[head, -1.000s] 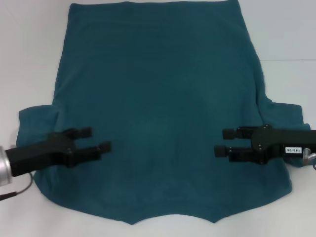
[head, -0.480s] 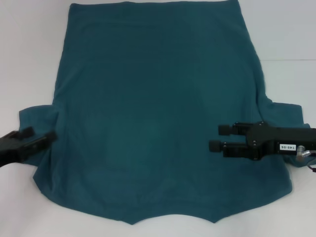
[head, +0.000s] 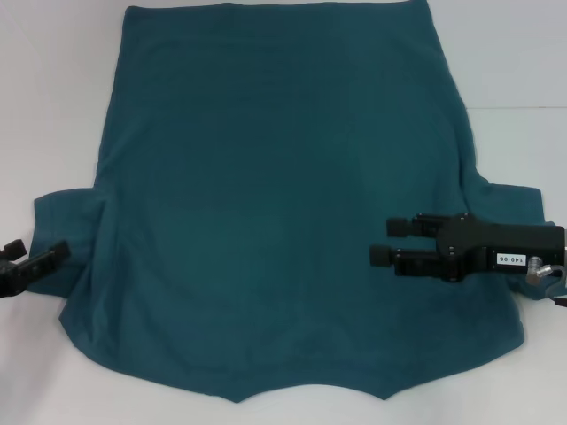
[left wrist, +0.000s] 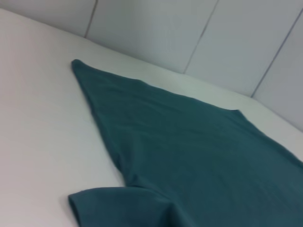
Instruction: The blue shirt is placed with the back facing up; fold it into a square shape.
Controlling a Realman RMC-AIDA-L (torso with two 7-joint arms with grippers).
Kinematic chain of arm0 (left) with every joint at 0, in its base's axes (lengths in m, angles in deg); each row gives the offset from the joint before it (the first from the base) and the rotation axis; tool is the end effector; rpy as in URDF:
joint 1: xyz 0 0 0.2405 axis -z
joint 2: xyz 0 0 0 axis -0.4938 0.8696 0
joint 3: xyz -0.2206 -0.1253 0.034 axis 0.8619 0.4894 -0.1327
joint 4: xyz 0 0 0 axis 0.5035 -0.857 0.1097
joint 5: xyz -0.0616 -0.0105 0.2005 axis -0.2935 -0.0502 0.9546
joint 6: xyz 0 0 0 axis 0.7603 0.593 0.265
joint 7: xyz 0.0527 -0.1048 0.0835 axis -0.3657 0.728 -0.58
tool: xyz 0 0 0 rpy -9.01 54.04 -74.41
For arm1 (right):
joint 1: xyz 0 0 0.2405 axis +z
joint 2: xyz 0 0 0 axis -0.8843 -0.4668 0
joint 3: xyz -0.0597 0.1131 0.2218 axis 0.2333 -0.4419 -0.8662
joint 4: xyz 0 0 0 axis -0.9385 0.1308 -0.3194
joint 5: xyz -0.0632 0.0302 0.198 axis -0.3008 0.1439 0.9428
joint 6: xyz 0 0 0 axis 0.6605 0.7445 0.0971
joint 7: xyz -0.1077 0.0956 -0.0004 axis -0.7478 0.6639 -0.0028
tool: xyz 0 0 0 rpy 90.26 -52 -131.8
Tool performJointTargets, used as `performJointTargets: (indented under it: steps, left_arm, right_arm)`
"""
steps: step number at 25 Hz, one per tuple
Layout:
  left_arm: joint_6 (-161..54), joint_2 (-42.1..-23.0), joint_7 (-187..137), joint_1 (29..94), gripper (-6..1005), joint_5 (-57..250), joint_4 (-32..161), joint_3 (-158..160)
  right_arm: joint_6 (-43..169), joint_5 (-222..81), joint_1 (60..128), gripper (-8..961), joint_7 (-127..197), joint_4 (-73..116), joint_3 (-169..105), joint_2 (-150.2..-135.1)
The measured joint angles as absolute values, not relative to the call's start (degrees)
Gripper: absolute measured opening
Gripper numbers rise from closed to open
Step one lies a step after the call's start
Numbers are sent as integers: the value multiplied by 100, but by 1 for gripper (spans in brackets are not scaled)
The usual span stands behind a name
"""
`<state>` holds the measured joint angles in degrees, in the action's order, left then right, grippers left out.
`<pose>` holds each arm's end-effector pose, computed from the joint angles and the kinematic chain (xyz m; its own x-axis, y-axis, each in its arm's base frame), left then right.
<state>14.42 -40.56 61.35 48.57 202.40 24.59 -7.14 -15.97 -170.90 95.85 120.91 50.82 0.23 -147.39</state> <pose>-0.3783 0.2850 0.0470 0.4398 0.4951 0.7493 0.8961 -0.2976 -0.3294 0.2555 0.3423 -0.0054 0.7053 -0.4925 -0.5099 -0.5877 -0.8085 -0.0320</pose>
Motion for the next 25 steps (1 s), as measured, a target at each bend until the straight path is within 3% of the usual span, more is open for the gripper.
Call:
performJointTargets:
  steps: [25]
  left_arm:
    - [183,-4129,6116,5050,780,20231,2581,-1467]
  right_arm:
    - [-1573,-17037,9539,775,12107,5082,-65,-14804]
